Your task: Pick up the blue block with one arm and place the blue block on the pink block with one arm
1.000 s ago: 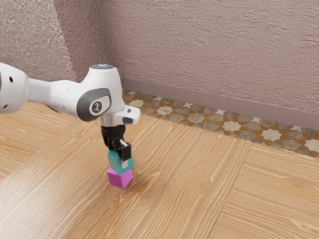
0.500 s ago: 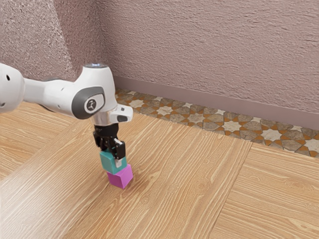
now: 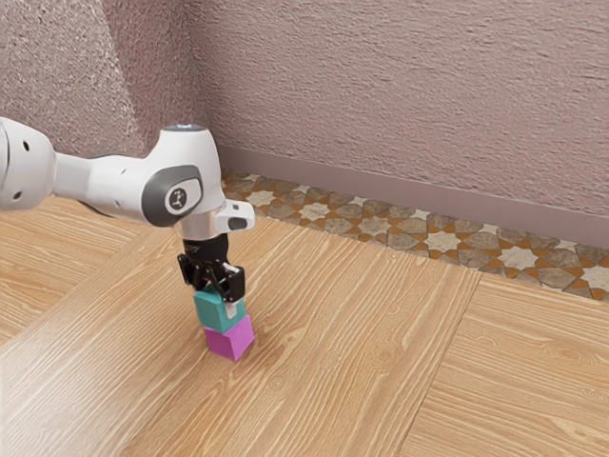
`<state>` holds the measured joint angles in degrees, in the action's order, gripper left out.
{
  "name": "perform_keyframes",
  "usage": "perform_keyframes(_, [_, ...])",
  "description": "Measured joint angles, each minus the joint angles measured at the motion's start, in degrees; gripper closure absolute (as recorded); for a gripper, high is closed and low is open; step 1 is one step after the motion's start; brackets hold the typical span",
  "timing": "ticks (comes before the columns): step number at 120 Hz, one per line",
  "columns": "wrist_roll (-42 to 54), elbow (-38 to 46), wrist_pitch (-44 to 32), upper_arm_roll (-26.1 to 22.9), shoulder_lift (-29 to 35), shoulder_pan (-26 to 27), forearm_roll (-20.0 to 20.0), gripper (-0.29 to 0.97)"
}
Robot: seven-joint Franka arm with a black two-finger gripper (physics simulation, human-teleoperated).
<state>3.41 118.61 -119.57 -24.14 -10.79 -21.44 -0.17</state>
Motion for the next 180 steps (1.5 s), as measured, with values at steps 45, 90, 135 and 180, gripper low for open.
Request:
perform_keyframes(45, [-2.8, -0.9, 0.0, 0.1, -0.9, 0.0, 0.5, 0.28])
perform_keyframes(90, [-3.9, -2.5, 0.0, 0.2, -1.8, -0.1, 0.8, 0.28])
perform_keyframes(135, [-2.5, -2.5, 0.0, 0.2, -2.8, 0.5, 1.0, 0.28])
perform_keyframes(180, [-1.2, -2.5, -0.1, 0.3, -2.8, -0.2, 1.0, 0.27])
